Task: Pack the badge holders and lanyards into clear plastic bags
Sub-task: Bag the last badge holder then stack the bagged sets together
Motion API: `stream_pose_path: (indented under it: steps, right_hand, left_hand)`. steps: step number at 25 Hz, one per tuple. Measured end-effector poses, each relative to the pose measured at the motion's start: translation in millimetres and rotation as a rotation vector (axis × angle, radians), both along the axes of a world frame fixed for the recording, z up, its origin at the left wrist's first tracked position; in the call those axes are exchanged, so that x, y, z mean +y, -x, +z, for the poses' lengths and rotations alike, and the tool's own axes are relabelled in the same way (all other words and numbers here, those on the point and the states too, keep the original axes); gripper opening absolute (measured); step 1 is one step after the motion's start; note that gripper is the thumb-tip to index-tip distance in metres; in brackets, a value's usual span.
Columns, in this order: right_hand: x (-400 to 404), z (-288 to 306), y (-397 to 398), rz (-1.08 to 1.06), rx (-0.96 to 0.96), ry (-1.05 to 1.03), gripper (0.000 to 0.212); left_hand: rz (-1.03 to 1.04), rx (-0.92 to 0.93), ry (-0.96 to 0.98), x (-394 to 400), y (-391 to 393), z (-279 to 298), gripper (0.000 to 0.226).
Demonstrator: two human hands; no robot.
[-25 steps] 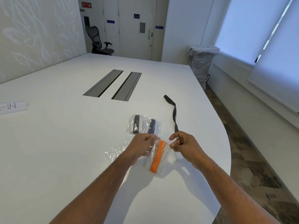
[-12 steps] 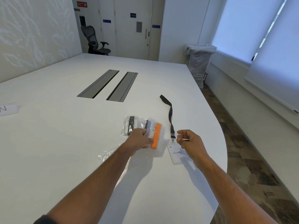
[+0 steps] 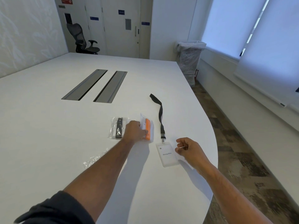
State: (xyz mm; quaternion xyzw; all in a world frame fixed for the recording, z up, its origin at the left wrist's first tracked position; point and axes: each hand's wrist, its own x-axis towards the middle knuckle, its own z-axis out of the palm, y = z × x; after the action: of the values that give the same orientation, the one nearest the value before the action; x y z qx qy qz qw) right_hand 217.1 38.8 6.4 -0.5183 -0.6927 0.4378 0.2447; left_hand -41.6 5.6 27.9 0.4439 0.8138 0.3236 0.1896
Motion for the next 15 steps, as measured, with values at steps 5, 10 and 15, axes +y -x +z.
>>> stream_pose_path:
  steps: [5,10,15]
  right_hand:
    - [3.1,0.3,2.4,0.269,-0.249,-0.032,0.075]
    - [21.7,6.2,14.3,0.438,-0.465,-0.107,0.101]
    - [32.1,4.8,21.4,0.490,-0.566,-0.123,0.112]
  left_hand:
    - [0.084,0.222,-0.047,-0.5,-8.6,-8.0,0.023]
    - [-0.194,0.179,-0.119,2.8,-37.2,-12.3,0.016]
    - [-0.379,0.279,0.187,1.8,-59.3,-20.9,0.035]
